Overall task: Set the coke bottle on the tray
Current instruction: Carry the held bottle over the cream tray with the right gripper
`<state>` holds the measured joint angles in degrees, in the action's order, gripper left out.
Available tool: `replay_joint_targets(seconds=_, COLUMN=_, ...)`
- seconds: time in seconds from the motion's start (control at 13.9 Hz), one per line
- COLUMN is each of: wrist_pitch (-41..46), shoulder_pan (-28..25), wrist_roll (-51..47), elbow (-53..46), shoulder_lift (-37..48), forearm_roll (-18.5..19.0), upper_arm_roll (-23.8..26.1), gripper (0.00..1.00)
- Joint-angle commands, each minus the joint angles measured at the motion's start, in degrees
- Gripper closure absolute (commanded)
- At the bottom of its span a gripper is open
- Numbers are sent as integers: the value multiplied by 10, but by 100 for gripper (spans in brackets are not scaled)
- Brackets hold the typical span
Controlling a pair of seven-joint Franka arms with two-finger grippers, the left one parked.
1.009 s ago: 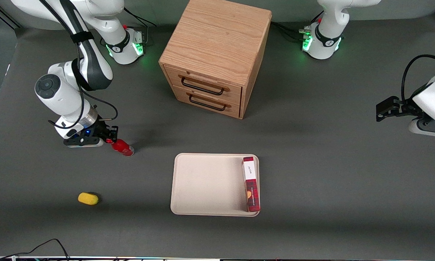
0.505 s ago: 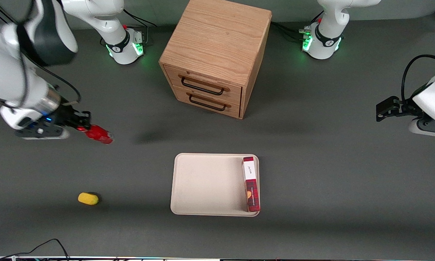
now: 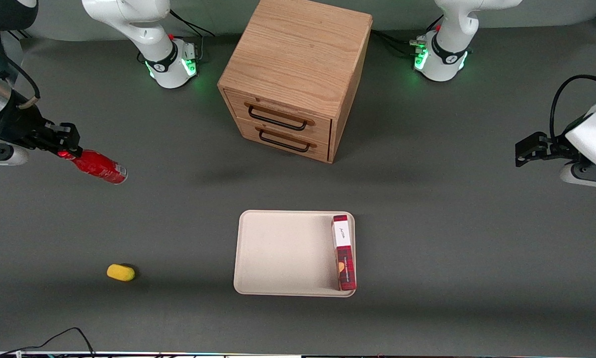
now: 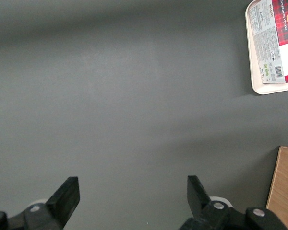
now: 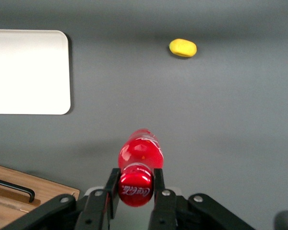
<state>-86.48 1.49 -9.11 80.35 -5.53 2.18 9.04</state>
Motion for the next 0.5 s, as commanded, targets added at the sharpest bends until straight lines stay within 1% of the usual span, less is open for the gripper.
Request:
replay_joint_targets(seconds=0.0, wrist_pitch=21, shoulder_pan=-28, wrist_roll=-39, elbow=-85, shoulder_lift=-73, forearm_roll=5, upper_arm_roll=6, gripper=100)
replay_joint_targets(seconds=0.22, wrist_pitch=4, shoulder_pan=-80, wrist_roll=-115, elbow=-156, shoulder_lift=-166, forearm_roll=5, upper_arm_roll=5, gripper=100)
replay_joint_targets(seconds=0.29, wrist_pitch=-20, shoulder_pan=-98, wrist_roll=-142, elbow=-175, shoulder_lift=-193, forearm_roll=5, upper_arm_roll=5, gripper=100)
replay_joint_targets(seconds=0.43, wrist_pitch=-102, shoulder_pan=-125, wrist_roll=-160, elbow=-186, shoulder_lift=-236, forearm_roll=6, upper_arm_roll=5, gripper=100)
